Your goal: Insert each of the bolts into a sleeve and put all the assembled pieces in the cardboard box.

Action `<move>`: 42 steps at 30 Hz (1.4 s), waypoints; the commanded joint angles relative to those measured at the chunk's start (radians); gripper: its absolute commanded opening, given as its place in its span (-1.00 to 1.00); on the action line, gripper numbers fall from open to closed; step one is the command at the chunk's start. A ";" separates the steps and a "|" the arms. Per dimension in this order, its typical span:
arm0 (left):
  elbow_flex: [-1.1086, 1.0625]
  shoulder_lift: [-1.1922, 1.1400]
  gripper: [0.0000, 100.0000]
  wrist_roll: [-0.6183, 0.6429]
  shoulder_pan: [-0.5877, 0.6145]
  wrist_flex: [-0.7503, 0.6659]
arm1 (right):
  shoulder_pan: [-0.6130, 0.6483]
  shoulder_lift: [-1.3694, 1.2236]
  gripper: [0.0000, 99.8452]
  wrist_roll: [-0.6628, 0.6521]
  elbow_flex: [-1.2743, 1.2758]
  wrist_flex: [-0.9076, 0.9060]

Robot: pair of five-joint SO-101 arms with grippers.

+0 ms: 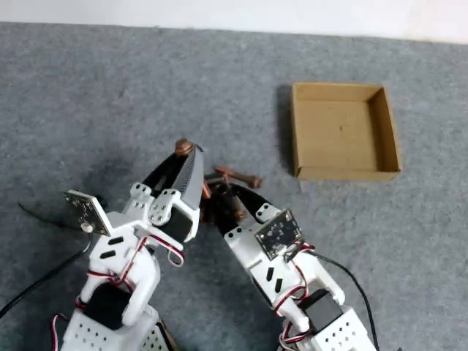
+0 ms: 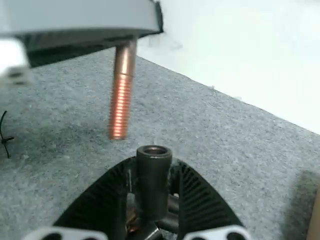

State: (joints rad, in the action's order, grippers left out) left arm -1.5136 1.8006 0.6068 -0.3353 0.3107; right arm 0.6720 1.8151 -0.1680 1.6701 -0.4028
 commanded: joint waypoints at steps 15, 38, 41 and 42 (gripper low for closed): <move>-0.074 0.016 -0.99 0.008 -0.051 -0.227 | 0.008 0.022 -0.99 -0.017 0.021 0.021; -0.166 0.016 -0.99 0.003 -0.042 -0.226 | 0.007 0.024 -0.99 -0.115 0.016 -0.021; -0.168 0.016 -0.99 0.003 -0.042 -0.224 | 0.012 0.024 -0.99 -0.115 0.016 -0.021; -0.170 0.016 -0.99 0.003 -0.042 -0.224 | 0.012 0.024 -0.99 -0.115 0.016 -0.019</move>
State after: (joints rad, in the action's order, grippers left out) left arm -1.6717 1.8006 0.6053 -0.3874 0.1066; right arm 0.6966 1.8182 -0.2770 1.6701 -0.4565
